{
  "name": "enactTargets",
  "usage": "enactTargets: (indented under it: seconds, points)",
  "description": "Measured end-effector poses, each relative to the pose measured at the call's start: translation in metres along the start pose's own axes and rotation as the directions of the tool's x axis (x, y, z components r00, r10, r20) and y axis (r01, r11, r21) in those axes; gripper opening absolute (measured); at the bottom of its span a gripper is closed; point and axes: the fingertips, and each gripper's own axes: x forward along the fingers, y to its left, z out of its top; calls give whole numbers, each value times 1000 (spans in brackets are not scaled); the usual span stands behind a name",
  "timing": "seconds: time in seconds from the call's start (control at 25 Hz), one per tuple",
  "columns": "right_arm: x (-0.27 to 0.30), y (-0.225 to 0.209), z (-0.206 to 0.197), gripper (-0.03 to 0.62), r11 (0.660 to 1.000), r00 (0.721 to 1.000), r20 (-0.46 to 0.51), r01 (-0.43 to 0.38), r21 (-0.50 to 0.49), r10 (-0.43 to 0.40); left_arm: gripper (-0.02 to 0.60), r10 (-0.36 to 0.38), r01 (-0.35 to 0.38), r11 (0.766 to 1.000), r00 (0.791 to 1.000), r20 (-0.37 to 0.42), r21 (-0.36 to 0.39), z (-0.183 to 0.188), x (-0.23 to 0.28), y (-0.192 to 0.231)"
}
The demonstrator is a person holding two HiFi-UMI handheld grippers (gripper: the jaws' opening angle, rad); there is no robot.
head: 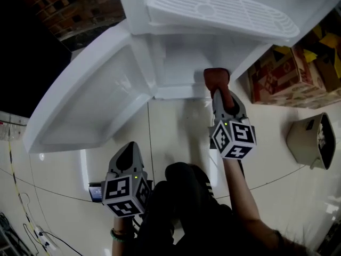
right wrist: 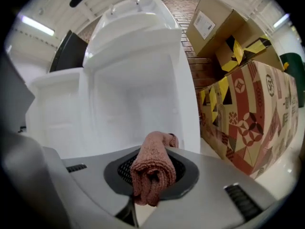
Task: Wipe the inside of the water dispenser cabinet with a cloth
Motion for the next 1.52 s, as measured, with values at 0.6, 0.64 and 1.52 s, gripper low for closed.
enactTargets:
  seconds: [0.6,0.64,1.52]
  points:
    - [-76,121,-16,75,938,937,-35,-347,-20,346,5,-29,18,996,991,131,84,11,-11,-33]
    - [-76,122,-19,75,936,936,-47,-351,-20,350,5,-30,18,995,990,135,95,11,-12,-34]
    - [-79,129,-31,72,921,918,-108,-387,-42,381,5,-32,24,995,996,80,98,-10,-14,-32]
